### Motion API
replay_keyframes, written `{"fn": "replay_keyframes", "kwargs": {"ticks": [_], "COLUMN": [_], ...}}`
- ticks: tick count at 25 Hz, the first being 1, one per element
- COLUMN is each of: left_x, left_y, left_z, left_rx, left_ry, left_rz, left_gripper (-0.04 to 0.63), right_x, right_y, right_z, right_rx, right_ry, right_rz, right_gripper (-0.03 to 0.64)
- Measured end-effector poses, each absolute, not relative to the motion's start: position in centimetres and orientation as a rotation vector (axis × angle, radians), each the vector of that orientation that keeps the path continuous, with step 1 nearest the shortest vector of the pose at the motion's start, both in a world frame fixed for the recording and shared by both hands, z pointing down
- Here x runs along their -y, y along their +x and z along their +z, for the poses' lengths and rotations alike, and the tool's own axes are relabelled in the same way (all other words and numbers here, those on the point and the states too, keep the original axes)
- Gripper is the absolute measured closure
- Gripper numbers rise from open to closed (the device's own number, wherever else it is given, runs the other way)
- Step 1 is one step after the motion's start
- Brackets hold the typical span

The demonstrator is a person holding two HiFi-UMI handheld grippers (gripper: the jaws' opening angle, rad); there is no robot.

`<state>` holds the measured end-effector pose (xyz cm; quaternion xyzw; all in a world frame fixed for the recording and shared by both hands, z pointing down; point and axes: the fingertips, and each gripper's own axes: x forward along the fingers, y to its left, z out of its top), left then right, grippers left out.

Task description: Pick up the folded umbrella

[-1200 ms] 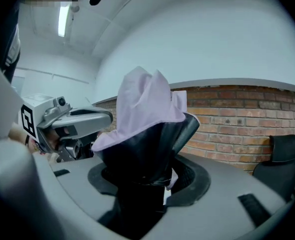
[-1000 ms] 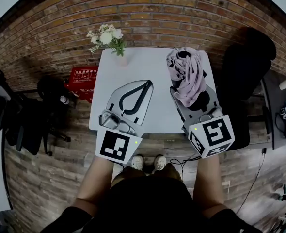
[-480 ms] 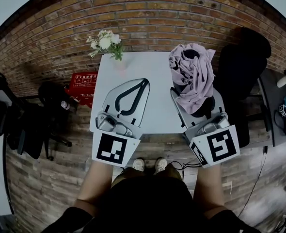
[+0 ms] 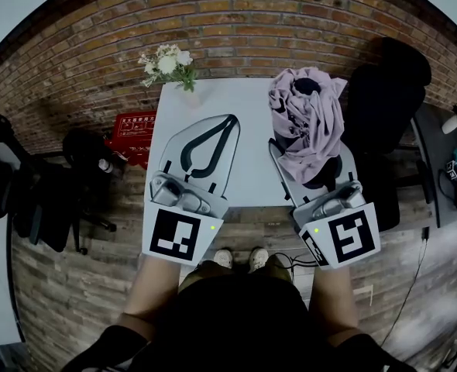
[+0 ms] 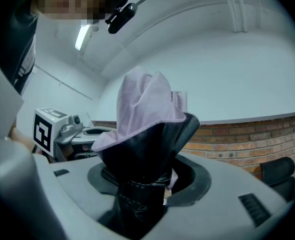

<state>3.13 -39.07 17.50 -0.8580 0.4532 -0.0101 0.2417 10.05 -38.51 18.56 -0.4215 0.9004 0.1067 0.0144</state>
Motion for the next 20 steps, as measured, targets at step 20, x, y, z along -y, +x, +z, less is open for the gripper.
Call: {"fn": "replay_keyframes", "kwargs": {"ticks": [20], "left_x": [38.8], "left_y": [4.3], "left_z": [18.8], "left_rx": [-1.206], "left_ry": [-2.385], "left_rz": [-0.045], "left_gripper": [0.583], "right_x": [38.0], "right_y": [10.1], "right_z": [20.7], "right_rx": [-2.795], "right_ry": [-1.275], "right_rz": [0.308], "right_gripper": [0.38]}}
